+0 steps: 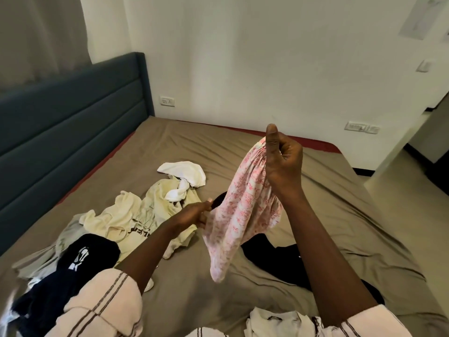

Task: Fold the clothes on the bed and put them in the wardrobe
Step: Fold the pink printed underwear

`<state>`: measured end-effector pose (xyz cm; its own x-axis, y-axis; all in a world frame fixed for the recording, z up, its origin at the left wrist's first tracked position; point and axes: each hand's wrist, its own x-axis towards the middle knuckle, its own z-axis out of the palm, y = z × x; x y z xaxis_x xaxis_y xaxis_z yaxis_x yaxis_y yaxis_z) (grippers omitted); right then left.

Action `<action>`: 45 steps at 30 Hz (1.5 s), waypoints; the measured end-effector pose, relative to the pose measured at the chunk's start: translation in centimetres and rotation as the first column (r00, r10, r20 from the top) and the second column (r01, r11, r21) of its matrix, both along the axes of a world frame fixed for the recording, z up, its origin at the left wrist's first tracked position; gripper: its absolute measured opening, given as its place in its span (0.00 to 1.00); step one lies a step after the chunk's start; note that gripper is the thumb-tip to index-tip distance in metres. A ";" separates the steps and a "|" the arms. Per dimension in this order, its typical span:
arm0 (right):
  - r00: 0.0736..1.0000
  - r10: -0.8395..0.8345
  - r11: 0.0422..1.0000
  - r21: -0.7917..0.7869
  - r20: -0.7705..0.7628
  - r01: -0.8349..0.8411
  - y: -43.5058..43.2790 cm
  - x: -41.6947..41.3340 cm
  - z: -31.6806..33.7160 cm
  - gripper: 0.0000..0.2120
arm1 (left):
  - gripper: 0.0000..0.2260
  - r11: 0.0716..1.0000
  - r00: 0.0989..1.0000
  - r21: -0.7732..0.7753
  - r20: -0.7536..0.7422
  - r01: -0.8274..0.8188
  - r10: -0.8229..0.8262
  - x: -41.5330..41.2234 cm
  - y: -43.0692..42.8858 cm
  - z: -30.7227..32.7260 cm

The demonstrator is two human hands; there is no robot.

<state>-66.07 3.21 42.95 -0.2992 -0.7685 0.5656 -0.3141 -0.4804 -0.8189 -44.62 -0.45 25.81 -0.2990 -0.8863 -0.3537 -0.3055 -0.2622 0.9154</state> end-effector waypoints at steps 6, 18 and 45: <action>0.998 -0.013 1.000 0.022 0.067 0.011 -0.7 -0.7 -0.5 0.28 | 0.26 0.967 0.980 0.246 -0.199 0.071 -0.021 -1.5 -0.3 -3.1; 0.975 0.208 0.927 0.333 -0.075 -0.172 -0.5 -7.5 -3.1 0.30 | 0.12 0.924 0.824 0.086 -0.427 -0.374 0.373 6.9 -1.4 -1.1; 0.980 -0.001 0.755 0.642 0.199 -0.130 -3.2 -6.2 -16.6 0.07 | 0.09 0.802 0.809 -0.108 -0.117 -0.587 0.576 9.1 -2.7 2.6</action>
